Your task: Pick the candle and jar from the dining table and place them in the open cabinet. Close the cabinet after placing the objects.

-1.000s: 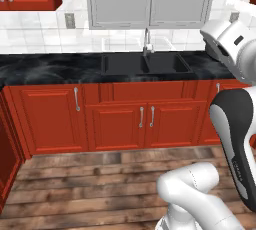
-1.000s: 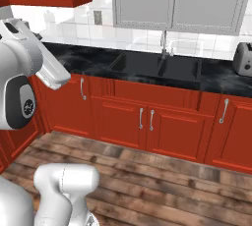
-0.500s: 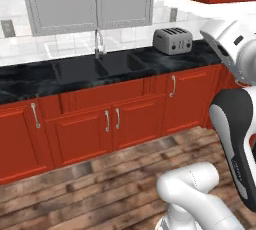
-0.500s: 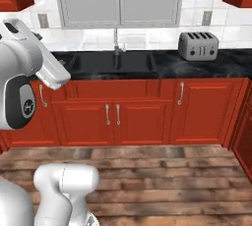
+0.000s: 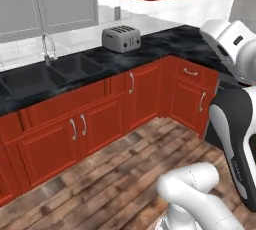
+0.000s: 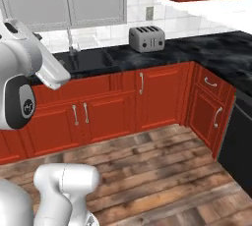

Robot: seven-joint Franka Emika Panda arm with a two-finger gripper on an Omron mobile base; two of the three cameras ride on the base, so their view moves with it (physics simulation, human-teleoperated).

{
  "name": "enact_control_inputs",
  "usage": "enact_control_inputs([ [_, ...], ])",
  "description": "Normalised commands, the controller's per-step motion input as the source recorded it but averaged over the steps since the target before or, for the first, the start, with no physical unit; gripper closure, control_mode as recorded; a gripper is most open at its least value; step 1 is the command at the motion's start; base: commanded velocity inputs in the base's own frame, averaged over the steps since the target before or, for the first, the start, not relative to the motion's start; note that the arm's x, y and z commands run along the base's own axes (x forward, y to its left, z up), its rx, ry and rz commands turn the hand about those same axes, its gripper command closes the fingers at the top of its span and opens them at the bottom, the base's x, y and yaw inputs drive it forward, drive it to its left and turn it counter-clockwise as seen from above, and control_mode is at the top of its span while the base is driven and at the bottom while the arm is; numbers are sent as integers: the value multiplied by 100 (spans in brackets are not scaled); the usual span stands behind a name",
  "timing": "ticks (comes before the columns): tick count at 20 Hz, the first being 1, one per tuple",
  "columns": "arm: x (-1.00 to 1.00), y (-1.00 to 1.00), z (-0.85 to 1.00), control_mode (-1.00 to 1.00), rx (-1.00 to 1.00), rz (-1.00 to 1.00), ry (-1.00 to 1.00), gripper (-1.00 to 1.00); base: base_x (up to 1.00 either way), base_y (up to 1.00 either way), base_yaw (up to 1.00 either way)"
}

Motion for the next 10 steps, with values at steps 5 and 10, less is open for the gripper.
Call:
enact_control_inputs([
  [5, 0, 0, 0, 100, 0, 0, 0, -100, -9, 47, -54],
  [10, 0, 0, 0, 100, 0, 0, 0, -100, 10, 32, -59],
])
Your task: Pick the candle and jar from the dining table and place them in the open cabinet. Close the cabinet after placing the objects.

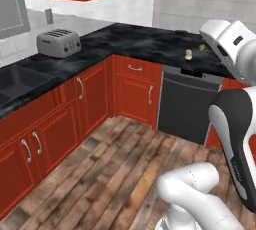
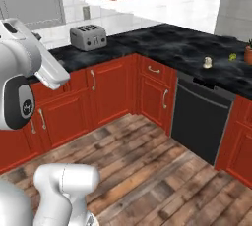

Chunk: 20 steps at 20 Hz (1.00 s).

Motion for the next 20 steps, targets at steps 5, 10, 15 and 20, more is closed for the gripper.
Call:
enact_control_inputs([
  [5, 0, 0, 0, 100, 0, 0, 0, -100, 46, 12, -56],
  [10, 0, 0, 0, 100, 0, 0, 0, -100, 57, 18, -51],
  [15, 0, 0, 0, 100, 0, 0, 0, -100, 71, 31, -45],
  [20, 0, 0, 0, 100, 0, 0, 0, -100, 82, 46, -40],
])
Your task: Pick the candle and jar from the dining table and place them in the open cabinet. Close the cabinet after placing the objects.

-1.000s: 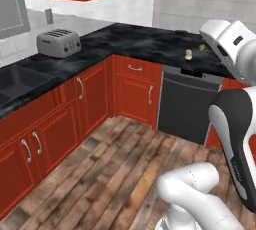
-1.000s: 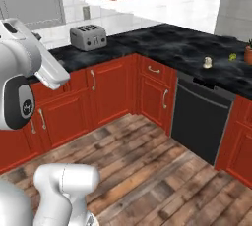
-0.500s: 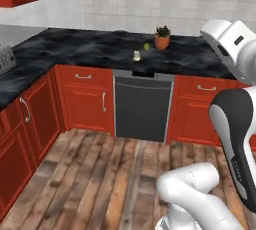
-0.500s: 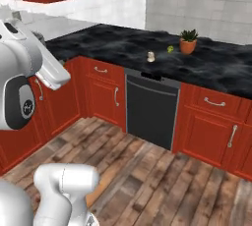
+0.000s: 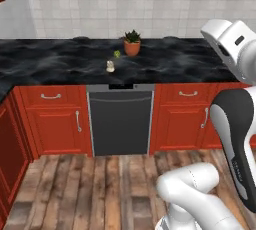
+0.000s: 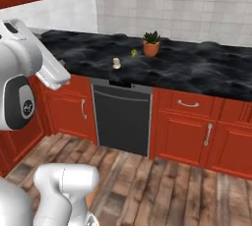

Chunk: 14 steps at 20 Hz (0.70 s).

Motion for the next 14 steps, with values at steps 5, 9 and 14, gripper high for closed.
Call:
enact_control_inputs([
  [5, 0, 0, 0, 100, 0, 0, 0, -100, 75, 60, -36],
  [9, 0, 0, 0, 100, 0, 0, 0, -100, 72, 72, -29],
  [14, 0, 0, 0, 100, 0, 0, 0, -100, 75, 75, -25],
])
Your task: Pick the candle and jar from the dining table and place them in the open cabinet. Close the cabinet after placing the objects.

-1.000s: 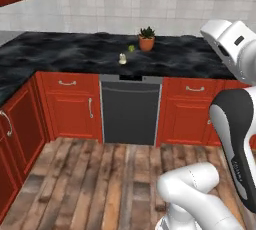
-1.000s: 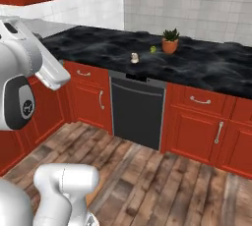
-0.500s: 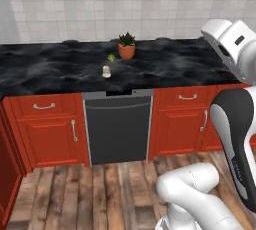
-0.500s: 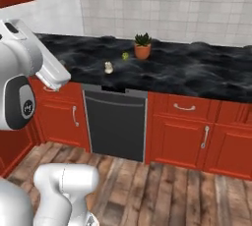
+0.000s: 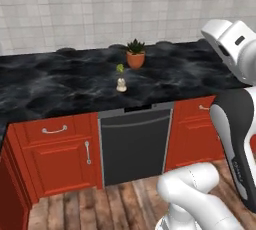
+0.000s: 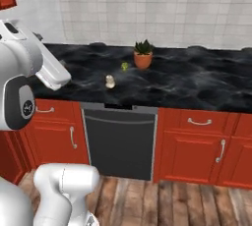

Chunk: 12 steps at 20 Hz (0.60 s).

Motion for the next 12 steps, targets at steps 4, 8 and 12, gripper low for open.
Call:
enact_control_inputs([
  [4, 0, 0, 0, 100, 0, 0, 0, -100, 74, 62, -22],
  [8, 0, 0, 0, 100, 0, 0, 0, -100, 80, 38, -15],
  [12, 0, 0, 0, 100, 0, 0, 0, -100, 78, 36, -13],
])
